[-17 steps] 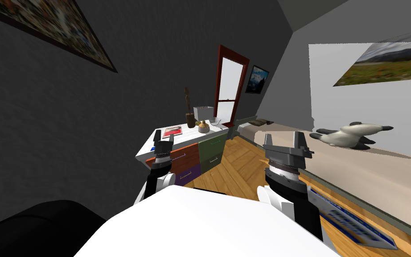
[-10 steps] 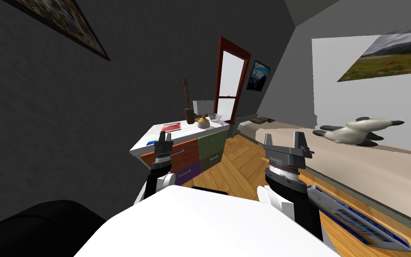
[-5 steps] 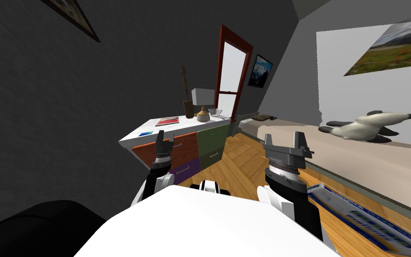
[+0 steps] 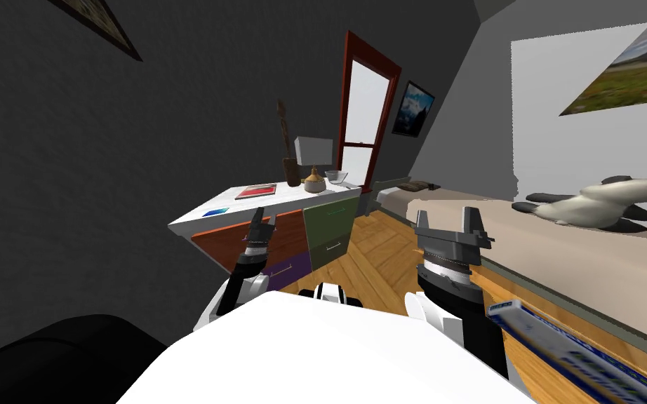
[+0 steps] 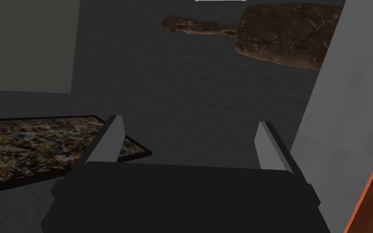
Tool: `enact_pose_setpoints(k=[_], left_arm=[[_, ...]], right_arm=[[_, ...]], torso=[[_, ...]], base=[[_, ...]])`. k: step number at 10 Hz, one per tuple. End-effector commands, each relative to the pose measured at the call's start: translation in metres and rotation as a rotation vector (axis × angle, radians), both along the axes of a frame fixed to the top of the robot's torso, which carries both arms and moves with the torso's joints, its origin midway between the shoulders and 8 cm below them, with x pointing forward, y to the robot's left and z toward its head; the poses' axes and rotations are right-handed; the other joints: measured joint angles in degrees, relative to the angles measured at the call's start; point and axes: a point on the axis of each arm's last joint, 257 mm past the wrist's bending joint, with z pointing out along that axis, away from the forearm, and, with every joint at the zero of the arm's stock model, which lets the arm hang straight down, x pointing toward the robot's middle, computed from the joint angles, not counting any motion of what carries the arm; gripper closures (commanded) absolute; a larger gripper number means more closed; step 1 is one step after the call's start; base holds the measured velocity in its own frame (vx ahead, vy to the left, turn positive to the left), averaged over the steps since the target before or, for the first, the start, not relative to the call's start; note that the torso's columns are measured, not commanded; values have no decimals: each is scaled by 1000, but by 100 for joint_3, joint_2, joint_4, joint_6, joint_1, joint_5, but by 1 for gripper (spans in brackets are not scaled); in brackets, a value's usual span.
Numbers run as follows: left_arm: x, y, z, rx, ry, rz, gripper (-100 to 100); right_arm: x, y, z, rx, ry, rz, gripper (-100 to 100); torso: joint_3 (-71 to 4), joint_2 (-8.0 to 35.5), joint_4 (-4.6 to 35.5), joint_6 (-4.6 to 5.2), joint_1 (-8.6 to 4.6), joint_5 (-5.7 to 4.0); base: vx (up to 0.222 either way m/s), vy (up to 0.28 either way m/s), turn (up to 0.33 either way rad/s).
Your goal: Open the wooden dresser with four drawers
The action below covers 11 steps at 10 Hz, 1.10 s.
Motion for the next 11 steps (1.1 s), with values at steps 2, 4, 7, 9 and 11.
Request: enact_pose_setpoints(k=[2, 4, 7, 9, 11], left_arm=[[12, 17, -30, -19, 84, 12, -100], [15, 25, -42, -42, 112, 25, -100], [19, 38, -64, -86, 160, 48, -100], [21, 47, -78, -112, 193, 63, -100], [23, 56, -93, -129, 230, 73, -100]], right_arm=[[0, 0, 0, 0, 0, 0, 0], [0, 0, 0, 0, 0, 0, 0], [0, 0, 0, 0, 0, 0, 0], [0, 0, 0, 0, 0, 0, 0], [0, 0, 0, 0, 0, 0, 0]], torso=[[0, 3, 0, 0, 12, 2], [5, 8, 2, 0, 19, 5], [12, 18, 6, -1, 38, 11], [-6, -9, -3, 0, 0, -1], [3, 7, 1, 0, 22, 6]], base=[[132, -198, 74], [117, -197, 51], [63, -122, 51], [112, -173, 60], [102, -171, 56]])
